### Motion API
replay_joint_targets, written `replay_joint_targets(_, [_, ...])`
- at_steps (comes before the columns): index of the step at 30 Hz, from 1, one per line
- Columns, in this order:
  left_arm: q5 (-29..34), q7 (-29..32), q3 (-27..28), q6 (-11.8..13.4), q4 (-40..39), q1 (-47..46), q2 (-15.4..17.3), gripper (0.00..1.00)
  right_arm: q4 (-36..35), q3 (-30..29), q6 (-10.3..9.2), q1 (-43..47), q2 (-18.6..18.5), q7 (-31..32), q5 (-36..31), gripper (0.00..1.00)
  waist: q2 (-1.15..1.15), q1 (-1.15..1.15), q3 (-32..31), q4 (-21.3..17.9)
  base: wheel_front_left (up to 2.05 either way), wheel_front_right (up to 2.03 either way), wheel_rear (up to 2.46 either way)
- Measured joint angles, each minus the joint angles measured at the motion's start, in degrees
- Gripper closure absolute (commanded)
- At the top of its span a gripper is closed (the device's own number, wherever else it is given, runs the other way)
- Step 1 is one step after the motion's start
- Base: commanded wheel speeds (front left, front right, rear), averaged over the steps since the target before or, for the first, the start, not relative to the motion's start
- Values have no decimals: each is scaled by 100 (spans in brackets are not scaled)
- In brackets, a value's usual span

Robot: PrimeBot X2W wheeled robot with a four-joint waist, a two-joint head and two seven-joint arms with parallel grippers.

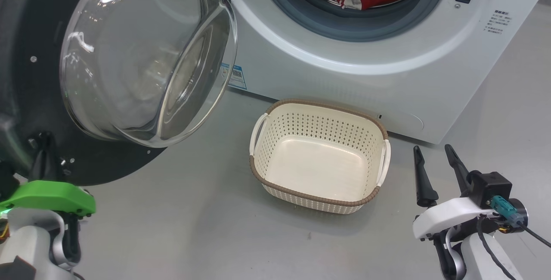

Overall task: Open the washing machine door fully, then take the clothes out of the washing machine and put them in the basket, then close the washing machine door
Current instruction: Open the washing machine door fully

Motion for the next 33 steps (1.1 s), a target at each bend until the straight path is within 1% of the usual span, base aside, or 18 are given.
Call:
replay_joint_targets(5, [-4, -52, 124, 4, 204, -82, 89, 100, 3, 0, 9, -5, 0, 0, -1, 0, 0, 0, -1, -14, 0, 0, 0])
replay_joint_targets(15, [57, -109, 75, -13, 347, -101, 54, 100, 32, -3, 48, -5, 0, 0, 0, 0, 0, 0, -36, -33, 0, 0, 0])
replay_joint_targets(19, [136, -157, 4, -87, 339, -67, 53, 100, 54, 27, 51, -5, 0, 0, 2, 0, 0, 0, -107, -56, 0, 0, 0])
replay_joint_targets(24, [367, -158, -101, -113, 203, 153, 57, 100, 59, 98, 78, -4, 1, 0, 12, 0, 0, 0, -182, -112, 0, 0, 0])
replay_joint_targets(32, [461, -159, -160, -182, -280, 656, -21, 100, 46, 227, 100, -3, 1, 0, 36, 0, 0, 0, -275, -261, 0, 0, 0])
replay_joint_targets(33, [486, -160, -158, -182, -355, 731, -40, 94, 44, 271, 100, -4, 1, 0, 53, 0, 0, 0, -285, -289, 0, 0, 0])
